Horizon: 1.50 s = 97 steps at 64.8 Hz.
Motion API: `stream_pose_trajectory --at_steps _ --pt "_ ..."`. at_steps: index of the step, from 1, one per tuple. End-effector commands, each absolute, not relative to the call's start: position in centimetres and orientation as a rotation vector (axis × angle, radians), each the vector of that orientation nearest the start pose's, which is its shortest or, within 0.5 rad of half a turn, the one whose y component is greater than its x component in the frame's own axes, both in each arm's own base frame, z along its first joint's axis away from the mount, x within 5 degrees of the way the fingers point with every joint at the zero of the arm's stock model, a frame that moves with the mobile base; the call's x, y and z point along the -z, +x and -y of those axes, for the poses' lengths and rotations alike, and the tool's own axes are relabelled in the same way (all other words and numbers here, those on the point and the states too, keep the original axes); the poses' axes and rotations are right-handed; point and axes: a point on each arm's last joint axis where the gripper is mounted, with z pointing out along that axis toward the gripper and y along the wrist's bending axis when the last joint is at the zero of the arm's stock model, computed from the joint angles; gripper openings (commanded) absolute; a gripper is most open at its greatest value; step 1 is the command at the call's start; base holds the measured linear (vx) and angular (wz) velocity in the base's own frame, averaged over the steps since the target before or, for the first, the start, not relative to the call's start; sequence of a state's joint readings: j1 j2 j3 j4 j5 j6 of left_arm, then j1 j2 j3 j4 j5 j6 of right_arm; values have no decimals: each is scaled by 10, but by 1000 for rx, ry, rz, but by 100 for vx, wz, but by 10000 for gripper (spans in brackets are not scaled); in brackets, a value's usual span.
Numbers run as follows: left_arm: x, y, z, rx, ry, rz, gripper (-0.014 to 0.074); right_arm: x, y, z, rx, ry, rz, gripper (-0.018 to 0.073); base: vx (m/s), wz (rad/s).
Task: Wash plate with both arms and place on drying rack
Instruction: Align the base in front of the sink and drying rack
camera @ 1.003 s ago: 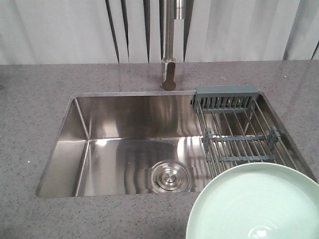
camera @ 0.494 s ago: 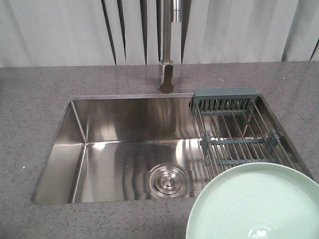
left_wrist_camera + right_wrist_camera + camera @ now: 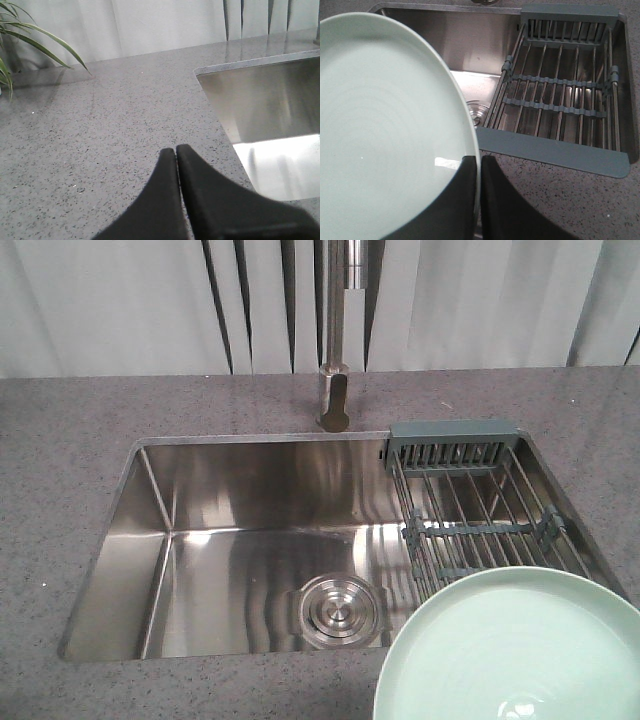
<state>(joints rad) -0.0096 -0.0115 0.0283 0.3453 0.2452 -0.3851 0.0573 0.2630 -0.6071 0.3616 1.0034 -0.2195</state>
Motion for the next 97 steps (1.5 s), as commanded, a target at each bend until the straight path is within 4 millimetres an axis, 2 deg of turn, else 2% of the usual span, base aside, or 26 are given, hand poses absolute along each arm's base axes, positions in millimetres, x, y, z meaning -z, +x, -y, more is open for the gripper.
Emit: stream_pose_trajectory --at_steps 1,97 --pt "-199 54 -5 -2 -74 -1628 -6 -326 32 -29 -349 -232 -2011 -1 3 0" --pt "-199 54 -5 -2 -74 -1628 -6 -326 32 -29 -349 -232 -2011 -1 3 1"
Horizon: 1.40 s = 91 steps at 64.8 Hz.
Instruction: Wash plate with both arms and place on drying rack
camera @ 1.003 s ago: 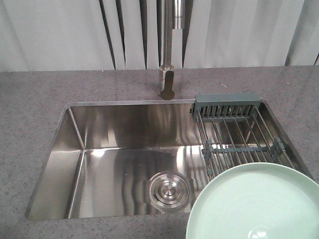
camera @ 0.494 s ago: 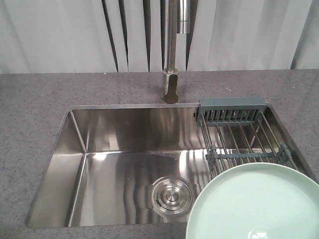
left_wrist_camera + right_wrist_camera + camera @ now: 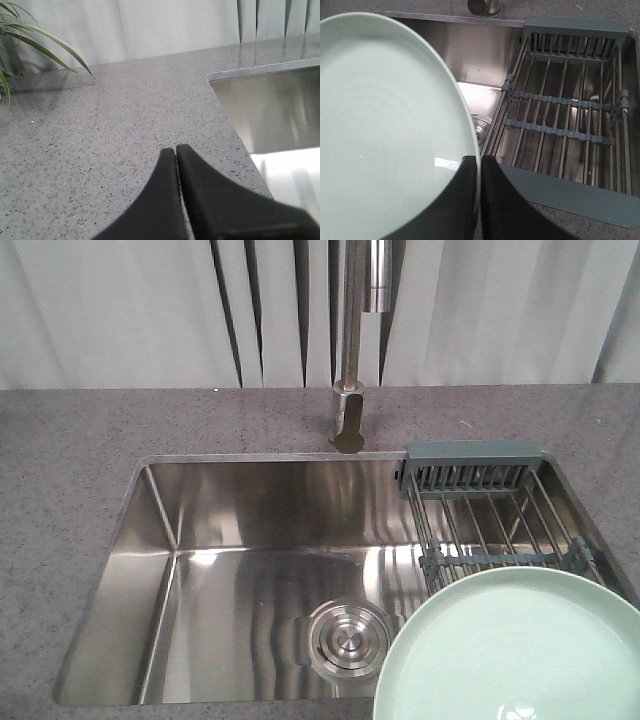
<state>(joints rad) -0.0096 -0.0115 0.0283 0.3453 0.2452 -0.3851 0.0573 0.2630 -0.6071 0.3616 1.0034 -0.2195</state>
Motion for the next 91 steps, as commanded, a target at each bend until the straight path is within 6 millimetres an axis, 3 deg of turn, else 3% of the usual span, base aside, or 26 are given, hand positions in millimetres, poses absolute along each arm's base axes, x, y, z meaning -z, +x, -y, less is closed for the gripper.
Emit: stream_pose_trajectory --at_steps 1,91 --pt "-199 54 -5 -2 -74 -1628 -6 -326 32 -29 -349 -232 -2011 -1 1 1" --pt "-199 54 -5 -2 -74 -1628 -6 -326 32 -29 -349 -232 -2011 -1 1 1"
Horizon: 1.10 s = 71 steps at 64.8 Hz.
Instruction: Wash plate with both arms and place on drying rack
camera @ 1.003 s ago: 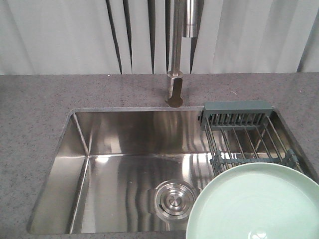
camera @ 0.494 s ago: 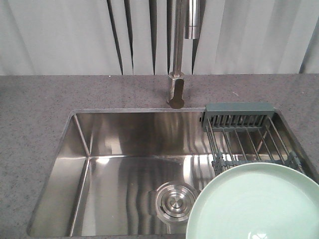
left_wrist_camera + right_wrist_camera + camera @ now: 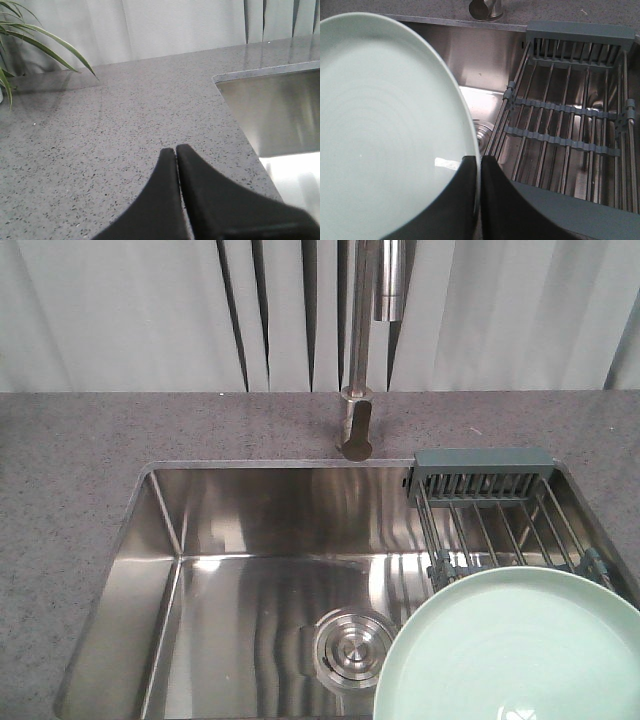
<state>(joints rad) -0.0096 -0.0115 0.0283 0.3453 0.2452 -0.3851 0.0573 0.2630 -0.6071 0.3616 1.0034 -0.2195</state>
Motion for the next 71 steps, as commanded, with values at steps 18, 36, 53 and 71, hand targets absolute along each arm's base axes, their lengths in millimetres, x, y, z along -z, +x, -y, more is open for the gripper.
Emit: stream_pose_trajectory --at_steps 18,36,53,71 --pt "-199 54 -5 -2 -74 -1628 -6 -326 32 -29 -349 -232 -2011 -1 0 0" --pt "-199 54 -5 -2 -74 -1628 -6 -326 32 -29 -349 -232 -2011 -1 0 0" --pt "-199 54 -5 -2 -74 -1628 -6 -326 32 -29 -349 -232 -2011 -1 0 0" --pt "-199 54 -5 -2 -74 -1628 -6 -326 32 -29 -349 -232 -2011 -1 0 0"
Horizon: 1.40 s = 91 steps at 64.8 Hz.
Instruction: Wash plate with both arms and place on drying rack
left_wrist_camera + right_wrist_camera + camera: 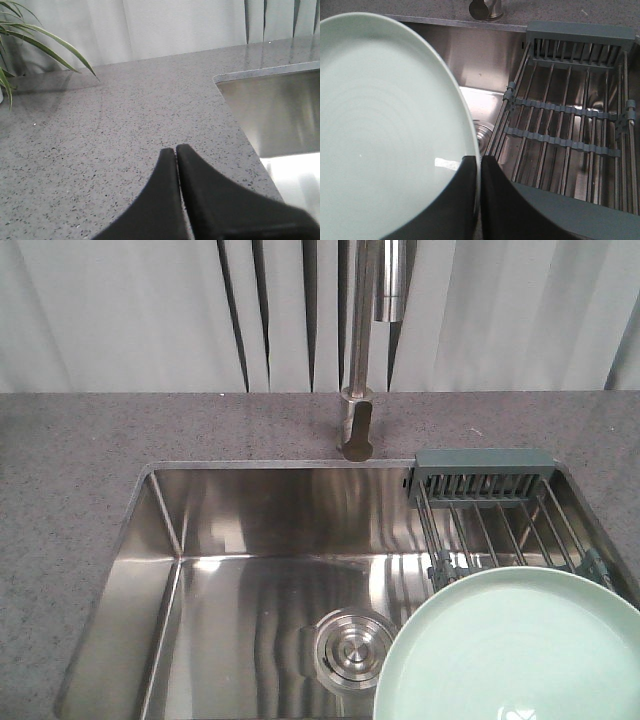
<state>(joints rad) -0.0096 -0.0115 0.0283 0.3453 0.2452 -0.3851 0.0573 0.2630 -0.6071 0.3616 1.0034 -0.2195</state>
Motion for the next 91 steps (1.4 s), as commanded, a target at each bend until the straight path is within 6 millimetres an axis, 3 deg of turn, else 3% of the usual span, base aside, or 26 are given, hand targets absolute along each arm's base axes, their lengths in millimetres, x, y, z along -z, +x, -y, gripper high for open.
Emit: stream_pose_trajectory --at_steps 1,20,33,59,74,80,91 --pt "-199 54 -5 -2 -74 -1628 -6 -326 32 -29 -349 -232 -2011 -1 0 0" --pt "-201 54 -4 28 -83 -1599 -6 -326 32 -29 -349 -232 -2011 -1 0 0" --pt "-210 54 1 438 -391 -1472 -6 -326 32 -29 -349 -232 -2011 -1 0 0" --pt "-222 53 -1 730 -610 -1288 -6 -326 32 -29 -349 -232 -2011 -1 0 0" --pt "-236 48 -12 1065 -926 -979 -6 -326 32 -29 -349 -232 -2011 -1 0 0" --pt "-252 44 -12 1205 -996 -905 -6 -326 32 -29 -349 -232 -2011 -1 0 0" --pt "-312 21 -7 1253 -837 -844 -6 -326 32 -29 -349 -232 -2011 -1 0 0"
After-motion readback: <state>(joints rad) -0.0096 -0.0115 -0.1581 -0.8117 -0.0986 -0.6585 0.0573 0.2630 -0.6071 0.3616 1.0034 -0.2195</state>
